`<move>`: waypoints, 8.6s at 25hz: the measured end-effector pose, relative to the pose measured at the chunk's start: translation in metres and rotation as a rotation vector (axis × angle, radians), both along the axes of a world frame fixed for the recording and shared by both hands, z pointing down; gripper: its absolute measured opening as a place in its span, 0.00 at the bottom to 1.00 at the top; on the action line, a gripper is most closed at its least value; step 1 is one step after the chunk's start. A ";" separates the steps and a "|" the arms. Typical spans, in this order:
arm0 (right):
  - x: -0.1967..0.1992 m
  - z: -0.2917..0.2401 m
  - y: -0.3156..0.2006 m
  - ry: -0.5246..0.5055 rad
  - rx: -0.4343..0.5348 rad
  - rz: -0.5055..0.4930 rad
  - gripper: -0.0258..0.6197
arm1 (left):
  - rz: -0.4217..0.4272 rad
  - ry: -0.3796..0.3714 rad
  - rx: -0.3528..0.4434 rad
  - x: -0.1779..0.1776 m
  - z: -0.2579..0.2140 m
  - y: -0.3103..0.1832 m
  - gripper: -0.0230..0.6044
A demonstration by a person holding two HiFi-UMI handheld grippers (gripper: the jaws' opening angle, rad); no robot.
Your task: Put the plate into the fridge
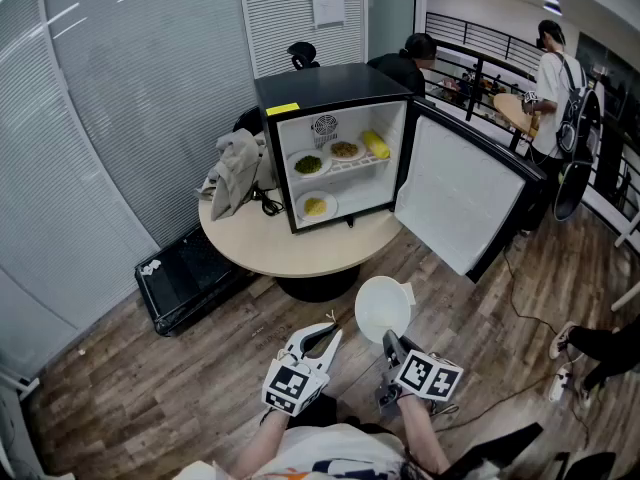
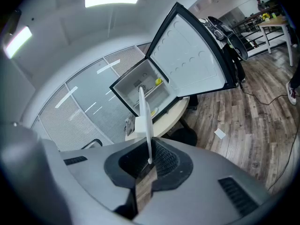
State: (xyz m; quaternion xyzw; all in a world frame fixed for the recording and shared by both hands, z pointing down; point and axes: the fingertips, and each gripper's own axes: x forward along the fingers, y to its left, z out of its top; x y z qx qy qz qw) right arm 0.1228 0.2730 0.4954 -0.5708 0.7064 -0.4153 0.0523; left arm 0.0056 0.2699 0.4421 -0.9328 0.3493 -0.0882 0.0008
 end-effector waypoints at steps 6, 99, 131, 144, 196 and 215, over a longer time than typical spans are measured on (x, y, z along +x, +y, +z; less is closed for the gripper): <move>-0.001 0.003 -0.003 -0.039 -0.002 0.015 0.08 | 0.006 -0.003 -0.007 0.000 0.002 -0.001 0.06; -0.014 0.062 -0.364 -0.044 -0.187 -0.108 0.08 | -0.023 -0.033 -0.131 0.010 0.044 -0.356 0.06; 0.012 0.083 -0.427 -0.088 -0.218 -0.033 0.08 | 0.054 -0.095 -0.142 0.036 0.057 -0.402 0.06; -0.001 0.099 -0.462 -0.052 -0.248 0.008 0.08 | 0.100 -0.077 -0.156 0.022 0.060 -0.421 0.06; 0.012 0.113 -0.545 0.493 -0.119 -0.066 0.37 | 0.061 -0.084 -0.160 0.007 0.062 -0.425 0.06; -0.005 0.058 -0.503 0.275 -0.024 -0.057 0.32 | 0.048 -0.079 -0.152 0.005 0.058 -0.421 0.06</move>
